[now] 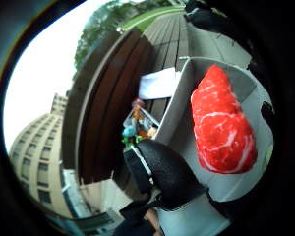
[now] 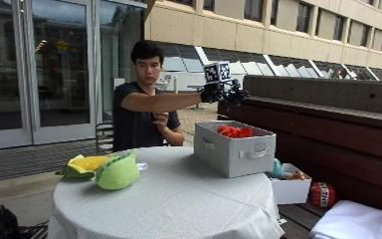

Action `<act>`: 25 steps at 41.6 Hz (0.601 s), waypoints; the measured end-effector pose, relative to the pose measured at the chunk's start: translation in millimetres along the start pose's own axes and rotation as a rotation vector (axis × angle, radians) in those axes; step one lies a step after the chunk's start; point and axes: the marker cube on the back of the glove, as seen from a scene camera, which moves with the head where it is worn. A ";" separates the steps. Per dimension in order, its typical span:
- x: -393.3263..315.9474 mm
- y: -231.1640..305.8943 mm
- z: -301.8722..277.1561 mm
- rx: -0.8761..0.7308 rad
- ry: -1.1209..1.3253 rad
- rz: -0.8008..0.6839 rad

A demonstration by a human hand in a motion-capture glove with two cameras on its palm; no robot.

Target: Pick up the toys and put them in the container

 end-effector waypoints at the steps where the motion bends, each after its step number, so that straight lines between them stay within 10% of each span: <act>1: 4.4 1.7 -3.6 0.006 0.005 -0.001; 25: 298.9 93.2 -42.7 -0.015 0.162 0.271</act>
